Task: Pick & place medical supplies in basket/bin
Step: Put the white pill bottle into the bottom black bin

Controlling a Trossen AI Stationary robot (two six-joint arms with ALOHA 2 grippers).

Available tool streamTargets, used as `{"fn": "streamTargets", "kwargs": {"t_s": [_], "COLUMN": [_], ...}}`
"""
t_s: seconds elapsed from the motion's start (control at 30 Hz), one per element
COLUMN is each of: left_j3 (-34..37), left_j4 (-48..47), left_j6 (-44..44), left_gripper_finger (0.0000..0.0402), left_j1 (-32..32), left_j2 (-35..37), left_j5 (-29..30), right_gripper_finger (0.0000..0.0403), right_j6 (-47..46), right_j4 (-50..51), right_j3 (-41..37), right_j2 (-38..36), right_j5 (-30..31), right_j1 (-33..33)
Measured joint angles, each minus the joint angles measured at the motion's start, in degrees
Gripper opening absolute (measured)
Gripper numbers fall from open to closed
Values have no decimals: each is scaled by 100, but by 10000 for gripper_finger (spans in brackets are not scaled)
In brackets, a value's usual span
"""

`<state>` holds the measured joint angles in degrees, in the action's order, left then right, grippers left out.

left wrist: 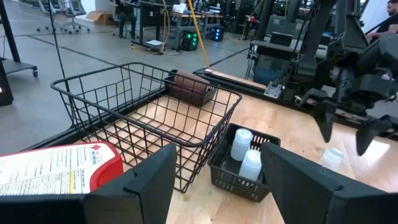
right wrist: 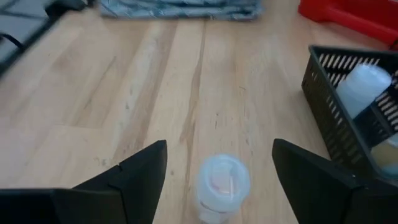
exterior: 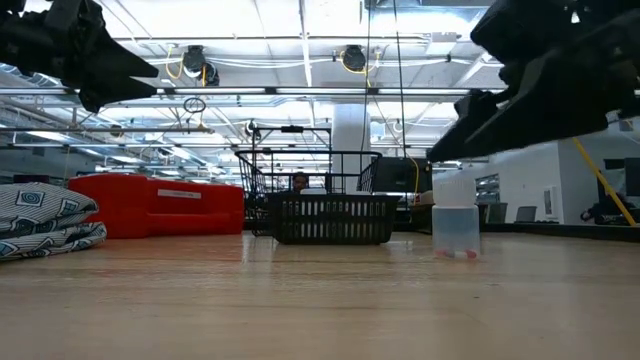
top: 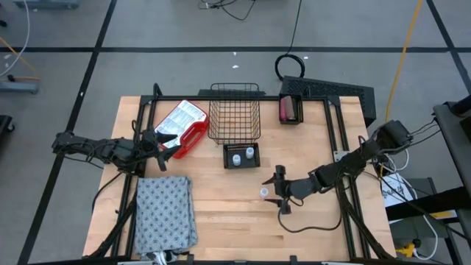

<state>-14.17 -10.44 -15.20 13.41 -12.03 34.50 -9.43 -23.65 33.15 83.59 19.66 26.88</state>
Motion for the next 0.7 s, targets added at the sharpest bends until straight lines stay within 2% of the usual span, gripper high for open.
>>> {"fn": "streamTargets", "kwargs": {"t_s": [0.7], "left_j3": [0], "left_j4": [0], "left_j6": [-2], "left_gripper_finger": [244], "left_j1": [0], "left_j2": [0], "left_j5": [0], "right_gripper_finger": [268], "right_j6": [-188], "right_j4": [345], "right_j3": [-11], "right_j2": [164], "right_j5": [-215], "right_j1": [-185]}}
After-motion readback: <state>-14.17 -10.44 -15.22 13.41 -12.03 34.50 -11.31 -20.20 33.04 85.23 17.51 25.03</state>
